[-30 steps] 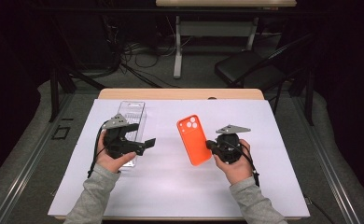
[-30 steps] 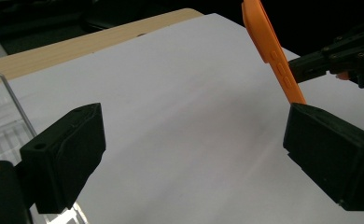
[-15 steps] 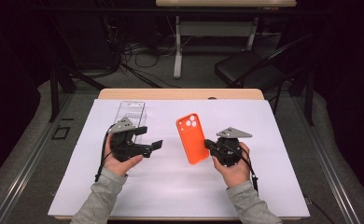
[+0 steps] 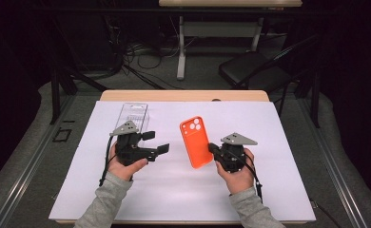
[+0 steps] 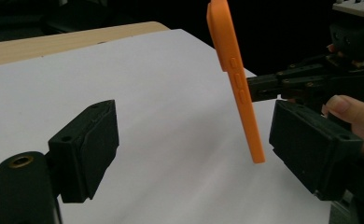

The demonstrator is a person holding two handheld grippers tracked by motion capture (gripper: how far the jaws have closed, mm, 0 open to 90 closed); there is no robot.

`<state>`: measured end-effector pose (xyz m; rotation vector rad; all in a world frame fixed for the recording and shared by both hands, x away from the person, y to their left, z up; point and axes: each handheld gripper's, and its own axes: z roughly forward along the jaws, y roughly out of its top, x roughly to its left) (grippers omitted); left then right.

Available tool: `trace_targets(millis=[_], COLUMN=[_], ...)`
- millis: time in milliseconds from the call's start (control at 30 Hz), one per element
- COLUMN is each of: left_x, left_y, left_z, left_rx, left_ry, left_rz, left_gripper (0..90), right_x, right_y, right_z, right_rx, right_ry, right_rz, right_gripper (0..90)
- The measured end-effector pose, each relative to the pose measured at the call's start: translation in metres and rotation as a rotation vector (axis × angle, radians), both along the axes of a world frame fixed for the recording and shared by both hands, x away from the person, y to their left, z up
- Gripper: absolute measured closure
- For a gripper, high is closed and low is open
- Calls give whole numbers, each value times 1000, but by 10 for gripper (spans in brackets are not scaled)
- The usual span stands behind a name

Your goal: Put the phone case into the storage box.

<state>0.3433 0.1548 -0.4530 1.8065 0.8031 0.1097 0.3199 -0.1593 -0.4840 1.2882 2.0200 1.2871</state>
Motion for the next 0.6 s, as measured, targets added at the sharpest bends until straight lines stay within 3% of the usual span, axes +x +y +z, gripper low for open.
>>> trace_targets(millis=[600], left_x=[-7], left_y=[-16], left_z=[-7], left_rx=[-10], left_ry=[29], left_rz=[-22], left_gripper=[272], right_x=[-7], right_y=[9], right_z=[-4], right_rx=[-1], right_ry=[-21], right_rz=[19], right_gripper=[900])
